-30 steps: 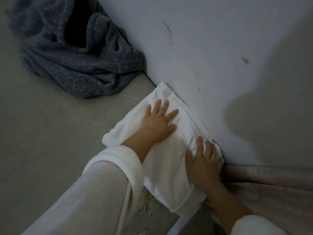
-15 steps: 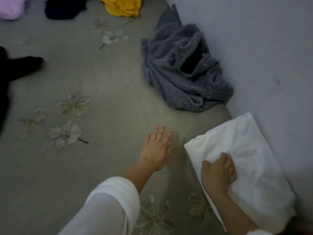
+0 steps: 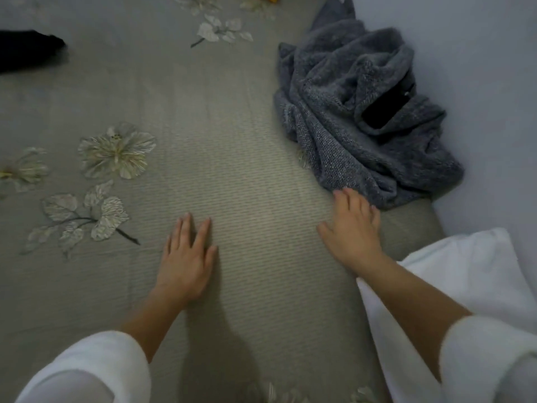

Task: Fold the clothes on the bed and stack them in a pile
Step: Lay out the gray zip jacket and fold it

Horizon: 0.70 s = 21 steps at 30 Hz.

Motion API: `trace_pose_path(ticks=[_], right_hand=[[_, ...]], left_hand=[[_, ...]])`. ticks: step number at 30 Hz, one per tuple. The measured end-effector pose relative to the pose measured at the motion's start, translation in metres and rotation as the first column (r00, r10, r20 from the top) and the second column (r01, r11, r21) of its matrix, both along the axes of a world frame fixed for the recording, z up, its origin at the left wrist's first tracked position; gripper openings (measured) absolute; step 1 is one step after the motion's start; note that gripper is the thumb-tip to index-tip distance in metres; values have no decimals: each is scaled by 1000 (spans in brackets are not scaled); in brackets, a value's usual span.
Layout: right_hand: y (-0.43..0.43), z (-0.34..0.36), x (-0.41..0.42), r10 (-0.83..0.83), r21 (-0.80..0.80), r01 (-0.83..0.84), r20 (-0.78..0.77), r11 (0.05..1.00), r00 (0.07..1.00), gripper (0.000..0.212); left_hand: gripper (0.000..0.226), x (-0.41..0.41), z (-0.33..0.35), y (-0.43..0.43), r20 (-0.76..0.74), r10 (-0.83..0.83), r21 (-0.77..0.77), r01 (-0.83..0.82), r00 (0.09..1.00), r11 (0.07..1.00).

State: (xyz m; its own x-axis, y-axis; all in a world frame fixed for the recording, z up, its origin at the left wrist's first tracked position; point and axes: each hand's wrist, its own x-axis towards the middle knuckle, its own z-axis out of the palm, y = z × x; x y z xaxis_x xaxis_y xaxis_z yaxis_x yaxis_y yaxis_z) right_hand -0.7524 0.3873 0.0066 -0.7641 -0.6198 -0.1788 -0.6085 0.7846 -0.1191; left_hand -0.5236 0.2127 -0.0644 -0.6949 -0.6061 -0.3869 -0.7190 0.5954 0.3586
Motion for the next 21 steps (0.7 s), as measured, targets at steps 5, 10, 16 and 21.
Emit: trace_pose_path(ticks=[5, 10, 16, 21], right_hand=[[-35, -4, -72, -93, 51, 96, -70, 994, 993, 95], [-59, -25, -88, -146, 116, 147, -17, 982, 989, 55], [-78, -35, -57, -51, -181, 75, 132, 981, 990, 37], [-101, -25, 3, 233, -345, -142, 240, 928, 942, 45]], left_hand=[[62, 4, -18, 5, -91, 11, -129, -22, 996, 991], [63, 2, -25, 8, -134, 27, -224, -57, 991, 973], [62, 4, -31, 8, -159, 29, -237, -67, 987, 969], [55, 5, -31, 3, -258, 61, -141, -100, 964, 985]])
